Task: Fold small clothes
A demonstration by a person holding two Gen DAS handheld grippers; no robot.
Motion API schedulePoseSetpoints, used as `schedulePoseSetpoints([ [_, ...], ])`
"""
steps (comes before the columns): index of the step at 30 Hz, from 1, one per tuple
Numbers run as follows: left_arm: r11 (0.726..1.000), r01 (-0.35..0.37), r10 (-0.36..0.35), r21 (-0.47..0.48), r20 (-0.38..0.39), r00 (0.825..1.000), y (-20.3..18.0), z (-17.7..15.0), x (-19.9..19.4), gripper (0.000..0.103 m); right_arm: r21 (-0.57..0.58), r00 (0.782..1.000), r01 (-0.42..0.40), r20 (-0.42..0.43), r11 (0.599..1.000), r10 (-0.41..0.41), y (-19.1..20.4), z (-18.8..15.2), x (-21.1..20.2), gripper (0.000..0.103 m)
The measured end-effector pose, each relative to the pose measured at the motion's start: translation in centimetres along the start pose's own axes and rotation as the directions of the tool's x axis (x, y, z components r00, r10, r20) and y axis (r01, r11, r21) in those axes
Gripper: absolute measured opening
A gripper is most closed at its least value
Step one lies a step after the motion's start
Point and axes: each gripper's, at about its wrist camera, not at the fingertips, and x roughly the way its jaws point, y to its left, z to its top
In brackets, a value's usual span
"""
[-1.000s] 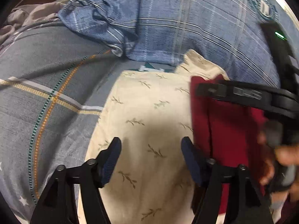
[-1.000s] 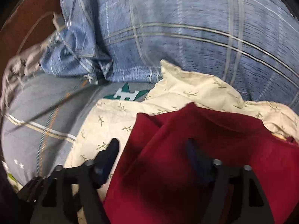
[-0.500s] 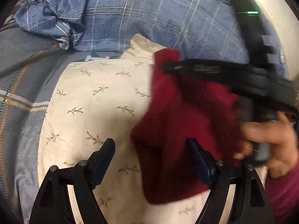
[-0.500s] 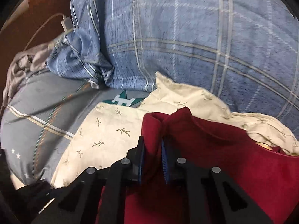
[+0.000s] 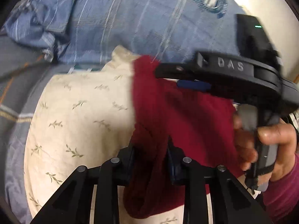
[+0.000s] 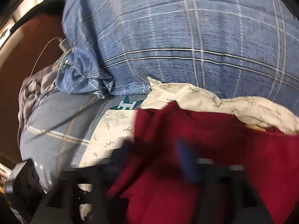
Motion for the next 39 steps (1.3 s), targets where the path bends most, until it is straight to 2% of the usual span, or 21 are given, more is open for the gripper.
schedulePoseSetpoints([
  [5,0.999,0.013,-0.013,0.038,0.009,1.0,-0.5,-0.4,-0.8,0.026,-0.057,0.998,-0.008,-0.07,0.998,0.005,2.0,0.3,2.3,0.083],
  [6,0.999,0.012,-0.012,0.04,0.008,1.0,-0.6,-0.4,-0.8,0.026,-0.08,0.997,-0.003,-0.078,0.997,-0.003,2.5,0.3,2.9,0.079],
  [7,0.999,0.007,-0.007,0.045,0.006,1.0,-0.5,-0.5,-0.9,0.026,-0.109,0.996,0.008,-0.086,0.994,-0.018,3.0,0.1,3.5,0.071],
  [8,0.999,-0.002,0.002,0.049,0.004,1.0,-0.7,-0.5,-0.9,0.027,-0.142,0.995,0.04,-0.089,0.989,-0.053,3.5,-0.1,4.0,0.042],
  [9,0.998,-0.025,0.025,0.057,-0.003,1.0,-0.7,-0.5,-0.9,0.029,-0.17,0.991,0.095,-0.077,0.981,-0.109,3.7,-0.4,4.4,0.02],
  [10,0.996,-0.052,0.053,0.066,-0.013,0.998,-0.8,-0.6,-0.9,0.036,-0.176,0.991,0.105,-0.067,0.979,-0.118,3.5,-0.6,4.4,0.02],
  [13,0.99,-0.112,0.115,0.084,-0.025,0.993,-1.1,-1.2,-1.6,0.065,-0.131,0.998,0.056,-0.019,0.99,-0.059,2.3,-0.9,3.0,0.017],
  [14,0.987,-0.133,0.134,0.091,-0.007,0.991,-1.3,-1.3,-2.0,0.069,-0.128,0.999,0.042,-0.003,0.991,-0.043,2.0,-0.8,2.2,0.017],
  [16,0.987,-0.133,0.133,0.093,0.008,0.991,-1.7,-1.1,-2.2,0.07,-0.124,1.0,0.025,0.018,0.992,-0.023,1.8,-0.7,1.1,0.017],
  [19,0.989,-0.12,0.122,0.09,-0.018,0.992,-2.2,-1.1,-1.4,0.07,-0.114,0.999,-0.002,0.033,0.994,0.006,1.6,-0.3,0.0,0.017],
  [21,0.985,-0.137,0.141,0.106,-0.029,0.99,-2.4,-1.2,-0.8,0.068,-0.102,0.999,-0.019,0.045,0.995,0.024,1.3,-0.4,-0.6,0.017],
  [22,0.984,-0.14,0.143,0.107,-0.028,0.989,-2.5,-1.3,-0.7,0.061,-0.094,0.998,-0.027,0.047,0.995,0.032,1.1,-0.4,-0.7,0.017],
  [23,0.987,-0.126,0.129,0.097,-0.028,0.991,-2.7,-1.3,-0.8,0.046,-0.083,0.998,-0.037,0.045,0.996,0.041,0.8,-0.4,-0.8,0.016],
  [24,0.992,-0.099,0.103,0.083,-0.036,0.994,-2.9,-1.2,-0.8,0.038,-0.078,0.998,-0.039,0.047,0.996,0.043,0.5,-0.5,-0.9,0.016],
  [26,0.992,-0.098,0.101,0.079,-0.029,0.994,-3.1,-1.1,-1.0,0.03,-0.073,0.998,-0.038,0.05,0.997,0.042,0.1,-0.6,-1.2,0.016],
  [32,0.982,-0.138,0.141,0.131,-0.008,0.99,-5.0,-1.3,-1.2,0.021,-0.069,0.998,-0.03,0.059,0.997,0.034,-0.6,-1.1,-2.6,0.016],
  [39,0.973,-0.15,0.148,0.174,0.022,0.989,-7.5,-1.5,-2.2,0.017,-0.074,0.997,0.0,0.079,0.997,0.006,-1.9,-1.6,-5.1,0.016],
])
